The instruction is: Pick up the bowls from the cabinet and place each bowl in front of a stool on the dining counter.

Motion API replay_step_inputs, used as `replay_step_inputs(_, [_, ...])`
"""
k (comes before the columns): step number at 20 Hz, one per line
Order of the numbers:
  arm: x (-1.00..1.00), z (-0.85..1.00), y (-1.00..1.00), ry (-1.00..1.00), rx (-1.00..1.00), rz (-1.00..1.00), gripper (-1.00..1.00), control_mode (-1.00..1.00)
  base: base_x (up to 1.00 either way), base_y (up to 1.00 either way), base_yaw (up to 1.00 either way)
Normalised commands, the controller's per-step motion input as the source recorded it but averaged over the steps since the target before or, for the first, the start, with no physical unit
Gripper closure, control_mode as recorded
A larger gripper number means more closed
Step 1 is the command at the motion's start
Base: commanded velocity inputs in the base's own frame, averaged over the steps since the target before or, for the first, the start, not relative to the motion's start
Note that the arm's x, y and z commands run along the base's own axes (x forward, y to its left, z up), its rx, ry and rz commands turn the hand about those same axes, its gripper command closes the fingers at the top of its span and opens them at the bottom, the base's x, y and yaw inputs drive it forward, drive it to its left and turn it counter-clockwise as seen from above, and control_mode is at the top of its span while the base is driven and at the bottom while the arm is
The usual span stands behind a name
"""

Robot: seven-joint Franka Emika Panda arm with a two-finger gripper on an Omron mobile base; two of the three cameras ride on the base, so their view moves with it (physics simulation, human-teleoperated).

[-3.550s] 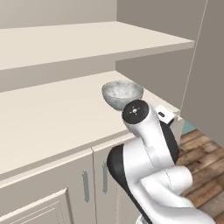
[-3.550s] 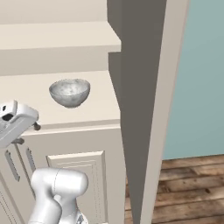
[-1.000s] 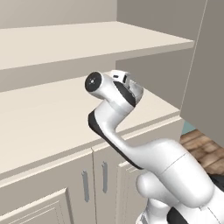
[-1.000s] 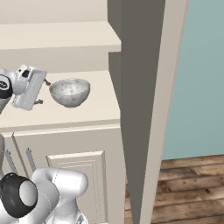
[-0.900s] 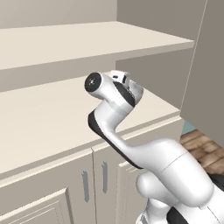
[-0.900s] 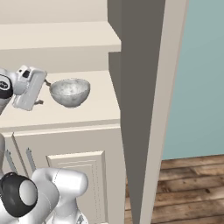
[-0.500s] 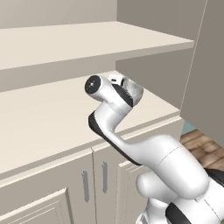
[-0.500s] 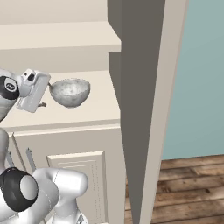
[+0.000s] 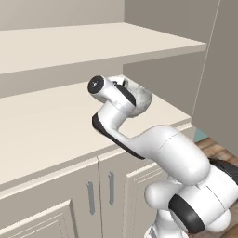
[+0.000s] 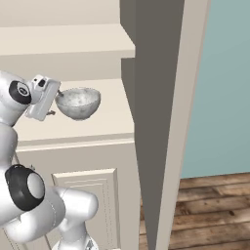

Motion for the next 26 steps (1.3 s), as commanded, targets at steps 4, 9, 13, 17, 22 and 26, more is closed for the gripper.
replay_step_inputs(4, [0.23, -0.18, 0.22, 0.09, 0.0, 0.03, -1.0, -1.0, 0.0, 0.0, 0.0])
replay_step_inputs(9, [0.28, -0.2, 0.19, 0.06, 0.0, 0.02, -1.0, -1.0, 0.0, 0.0, 0.0])
replay_step_inputs(13, [0.37, -0.16, 0.06, 0.01, 0.0, 0.0, -1.0, -1.0, 0.0, 0.0, 0.0])
replay_step_inputs(17, [0.09, -0.14, 0.0, 0.0, 0.0, 0.0, -1.0, -1.0, 0.0, 0.0, 0.0])
replay_step_inputs(22, [0.0, -0.06, 0.0, 0.0, 0.0, 0.0, -1.0, -1.0, 0.0, 0.0, 0.0])
replay_step_inputs(26, [0.0, -0.03, 0.0, 0.0, 0.0, 0.0, -1.0, -1.0, 0.0, 0.0, 0.0])
